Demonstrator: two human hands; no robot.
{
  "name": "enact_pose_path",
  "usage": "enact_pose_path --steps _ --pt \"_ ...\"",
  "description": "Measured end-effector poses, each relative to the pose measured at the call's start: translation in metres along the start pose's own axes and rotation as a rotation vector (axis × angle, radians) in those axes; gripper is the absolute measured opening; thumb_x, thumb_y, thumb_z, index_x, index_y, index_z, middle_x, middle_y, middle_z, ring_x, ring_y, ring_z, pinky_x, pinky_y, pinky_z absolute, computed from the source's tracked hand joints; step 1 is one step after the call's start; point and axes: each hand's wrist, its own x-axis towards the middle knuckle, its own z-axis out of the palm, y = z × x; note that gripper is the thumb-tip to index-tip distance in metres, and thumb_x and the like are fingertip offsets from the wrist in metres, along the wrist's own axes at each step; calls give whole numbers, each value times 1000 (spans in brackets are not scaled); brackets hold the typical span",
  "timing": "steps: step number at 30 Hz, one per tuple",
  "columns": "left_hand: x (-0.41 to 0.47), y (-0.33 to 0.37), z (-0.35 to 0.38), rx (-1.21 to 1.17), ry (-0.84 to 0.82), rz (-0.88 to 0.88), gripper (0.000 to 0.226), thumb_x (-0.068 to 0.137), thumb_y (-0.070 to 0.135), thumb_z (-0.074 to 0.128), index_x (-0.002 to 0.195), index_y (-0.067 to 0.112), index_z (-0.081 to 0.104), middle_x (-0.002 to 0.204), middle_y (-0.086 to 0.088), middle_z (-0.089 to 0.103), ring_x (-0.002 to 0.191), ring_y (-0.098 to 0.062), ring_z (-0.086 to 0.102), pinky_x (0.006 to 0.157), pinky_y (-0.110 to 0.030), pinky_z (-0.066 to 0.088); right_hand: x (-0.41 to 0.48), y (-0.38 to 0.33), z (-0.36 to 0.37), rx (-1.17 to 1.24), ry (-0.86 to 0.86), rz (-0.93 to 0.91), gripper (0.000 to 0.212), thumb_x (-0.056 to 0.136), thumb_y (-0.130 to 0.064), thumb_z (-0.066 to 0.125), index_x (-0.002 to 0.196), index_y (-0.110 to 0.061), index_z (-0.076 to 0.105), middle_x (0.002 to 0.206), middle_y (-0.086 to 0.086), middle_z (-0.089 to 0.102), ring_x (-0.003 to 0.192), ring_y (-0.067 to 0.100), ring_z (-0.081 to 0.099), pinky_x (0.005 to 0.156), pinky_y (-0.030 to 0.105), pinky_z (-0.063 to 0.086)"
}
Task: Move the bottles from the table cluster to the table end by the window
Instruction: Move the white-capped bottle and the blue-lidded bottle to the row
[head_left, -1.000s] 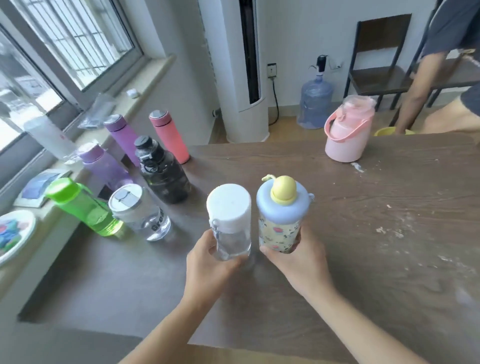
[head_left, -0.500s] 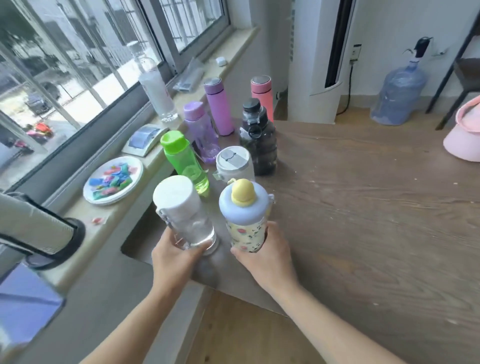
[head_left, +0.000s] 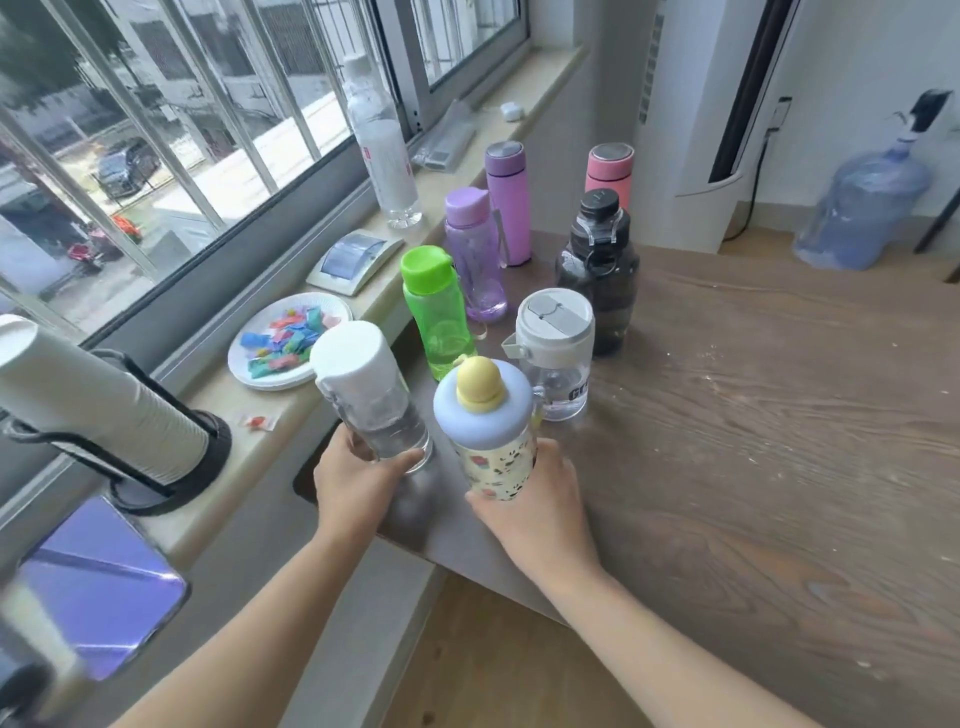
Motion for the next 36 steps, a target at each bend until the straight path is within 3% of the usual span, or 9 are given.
enact_pose_path --steps 9,12,16,20,22,25,30,33,36 --pt "-7 0 4 79 -12 36 55 72 27 96 120 28 70 110 12 78 103 -10 72 87 -30 52 -4 7 -3 -68 -5 -65 69 67 -42 89 120 -12 55 119 3 60 120 25 53 97 31 43" --pt "-22 -3 5 108 36 37 67 72 26 96 130 20 63 116 6 74 107 -14 69 91 -30 52 -3 10 -7 -21 -76 -58 77 68 -37 90 130 -13 52 128 3 56 127 22 46 103 30 38" --pt "-67 -7 16 159 123 100 36 83 23 87 105 20 58 98 -2 62 88 -20 59 77 -33 49 0 27 -21 37 -220 -65 84 69 -22 88 142 -20 46 137 -1 49 134 18 39 110 25 32" --pt "-121 -15 38 218 -14 153 26 87 19 81 86 29 57 76 2 63 75 -18 62 67 -32 48 5 47 -48 -35 -229 -91 68 76 -10 79 137 -15 51 133 5 54 130 24 48 113 36 38" --pt "-142 -16 53 265 -96 245 26 87 18 80 82 32 59 76 5 63 70 -12 61 66 -28 49 10 60 -65 -53 -176 -114 57 77 -8 78 130 -12 57 126 6 58 124 26 53 110 40 43" --pt "-163 -5 79 345 -200 542 7 89 26 73 94 28 70 88 18 66 84 -5 63 78 -20 50 21 79 -97 -85 -129 -121 42 80 -8 76 120 -13 65 115 4 62 114 24 56 103 42 47" --pt "-164 39 147 386 -442 676 37 92 25 74 129 21 69 120 12 68 114 -6 65 101 -1 36 42 121 -160 -126 -22 -75 29 83 -7 74 111 -14 69 108 4 66 109 25 59 98 42 49" --pt "-163 72 201 385 -521 718 48 93 27 75 139 21 65 132 9 66 123 -6 63 105 -4 36 57 152 -203 -166 64 -22 27 84 -5 72 109 -12 70 107 7 67 109 28 58 97 41 48" --pt "-165 111 260 364 -551 733 55 93 30 76 146 21 60 139 7 64 126 -7 59 107 -20 45 76 183 -250 -212 139 37 27 84 -6 72 111 -11 71 108 7 67 110 29 56 96 40 46"
